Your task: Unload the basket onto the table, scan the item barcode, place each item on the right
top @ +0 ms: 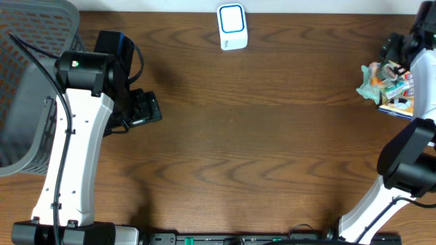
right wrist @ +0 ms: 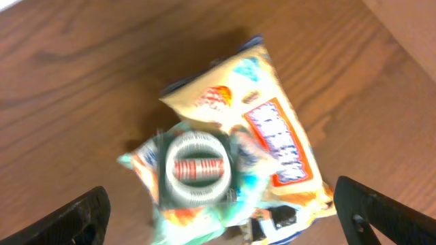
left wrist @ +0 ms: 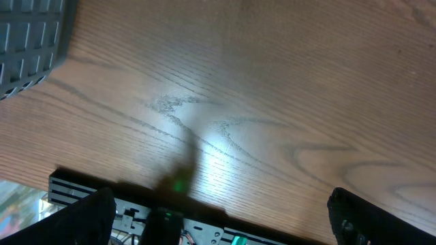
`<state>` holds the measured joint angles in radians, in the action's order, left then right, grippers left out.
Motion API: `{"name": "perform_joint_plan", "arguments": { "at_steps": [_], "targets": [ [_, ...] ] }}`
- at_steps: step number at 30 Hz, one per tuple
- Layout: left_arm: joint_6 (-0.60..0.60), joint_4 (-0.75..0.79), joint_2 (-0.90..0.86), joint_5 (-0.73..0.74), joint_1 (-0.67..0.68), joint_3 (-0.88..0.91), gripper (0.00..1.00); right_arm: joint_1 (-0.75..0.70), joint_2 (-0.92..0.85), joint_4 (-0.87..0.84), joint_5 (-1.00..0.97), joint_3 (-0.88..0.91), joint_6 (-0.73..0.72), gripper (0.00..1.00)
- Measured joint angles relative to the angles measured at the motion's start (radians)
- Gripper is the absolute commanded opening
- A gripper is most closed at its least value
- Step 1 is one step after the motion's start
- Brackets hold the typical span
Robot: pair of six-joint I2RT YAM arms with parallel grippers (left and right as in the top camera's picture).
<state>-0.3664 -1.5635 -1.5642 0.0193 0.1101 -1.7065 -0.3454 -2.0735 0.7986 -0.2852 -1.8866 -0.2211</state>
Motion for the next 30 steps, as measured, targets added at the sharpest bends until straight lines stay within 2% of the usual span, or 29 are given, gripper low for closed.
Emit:
{"name": "perform_joint_plan", "arguments": {
  "at_steps": [7, 12, 16, 19, 22, 25, 30],
  "targets": [
    [0.000, 0.000, 0.000, 0.000, 0.000, 0.000, 0.98, -0.014, 0.000, 0.041, 0.006, 0.002, -0.014, 0.99],
    [0.000, 0.000, 0.000, 0.000, 0.000, 0.000, 0.98, -0.003, 0.058, 0.137, 0.104, 0.014, -0.017, 0.99],
    [0.000, 0.000, 0.000, 0.000, 0.000, 0.000, 0.98, -0.002, 0.216, 0.252, 0.235, 0.018, -0.017, 0.98],
    [0.000, 0.000, 0.000, 0.000, 0.000, 0.000, 0.98, 0.000, 0.369, 0.343, 0.299, 0.016, -0.018, 0.92],
    [0.000, 0.000, 0.000, 0.000, 0.000, 0.000, 0.98, 0.013, 0.522, 0.409, 0.335, 0.021, -0.024, 0.93],
    [0.000, 0.000, 0.000, 0.000, 0.000, 0.000, 0.98, 0.053, 0.661, 0.388, 0.357, 0.088, -0.025, 0.95],
    [0.000, 0.000, 0.000, 0.000, 0.000, 0.000, 0.98, 0.185, 0.900, 0.290, 0.384, 0.349, -0.032, 0.99]
  ]
}}
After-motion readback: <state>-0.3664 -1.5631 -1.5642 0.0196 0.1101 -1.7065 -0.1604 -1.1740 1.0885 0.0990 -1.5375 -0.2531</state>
